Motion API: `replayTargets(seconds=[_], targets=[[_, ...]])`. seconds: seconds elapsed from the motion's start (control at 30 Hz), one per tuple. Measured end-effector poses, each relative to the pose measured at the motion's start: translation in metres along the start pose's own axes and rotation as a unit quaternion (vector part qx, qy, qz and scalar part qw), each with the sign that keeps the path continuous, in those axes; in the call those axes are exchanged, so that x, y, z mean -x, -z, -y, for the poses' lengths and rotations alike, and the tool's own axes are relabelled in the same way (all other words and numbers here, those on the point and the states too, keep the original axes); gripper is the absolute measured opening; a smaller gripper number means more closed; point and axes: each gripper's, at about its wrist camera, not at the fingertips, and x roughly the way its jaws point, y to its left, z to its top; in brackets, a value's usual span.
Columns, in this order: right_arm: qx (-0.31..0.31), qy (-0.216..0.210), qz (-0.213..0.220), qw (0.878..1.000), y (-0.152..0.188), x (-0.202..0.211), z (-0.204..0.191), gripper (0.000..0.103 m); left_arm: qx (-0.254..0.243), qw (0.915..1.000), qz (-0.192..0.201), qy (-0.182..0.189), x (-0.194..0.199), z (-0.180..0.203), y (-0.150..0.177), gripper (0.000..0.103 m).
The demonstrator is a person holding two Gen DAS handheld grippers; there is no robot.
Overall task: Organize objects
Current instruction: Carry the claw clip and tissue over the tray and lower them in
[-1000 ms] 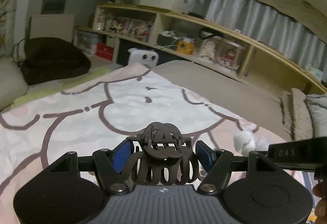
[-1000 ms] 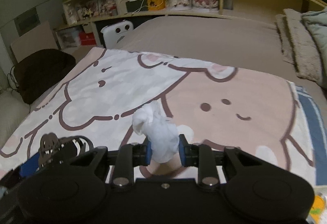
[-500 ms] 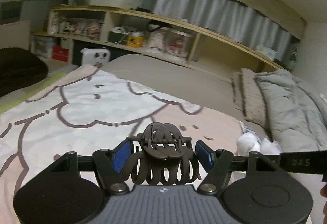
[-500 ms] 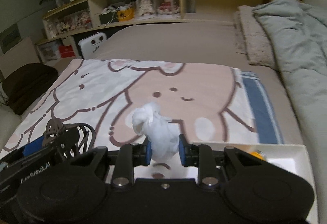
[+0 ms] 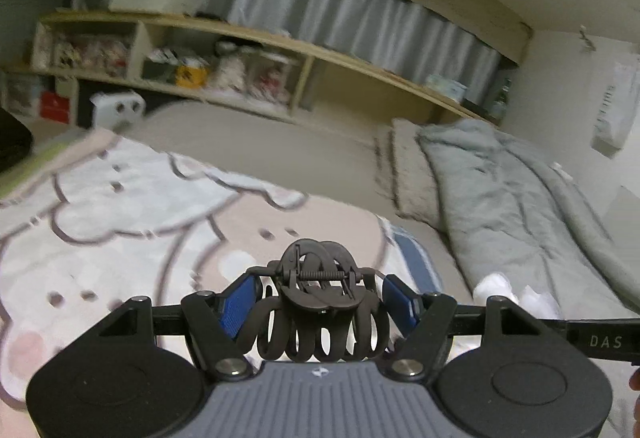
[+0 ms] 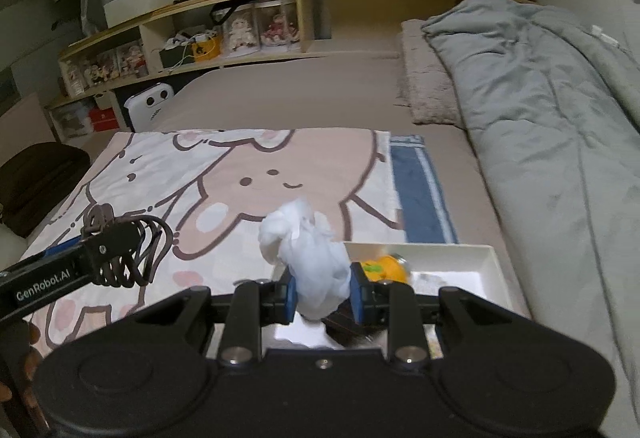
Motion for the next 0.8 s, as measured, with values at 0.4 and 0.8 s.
replayTargets(seconds=[0.4, 0.8], targets=[[-0.01, 0.058, -0.051, 0.997, 0.055, 0.036, 0.062, 0.027, -0.034, 0.9872, -0.106, 0.114, -0.004, 0.056, 0.05, 0.07], [0.044, -0.004, -0.199, 0.979, 0.111, 0.019, 0.085, 0.027, -0.03, 0.9705, -0.174, 0.164, -0.01, 0.074, 0.078, 0.07]])
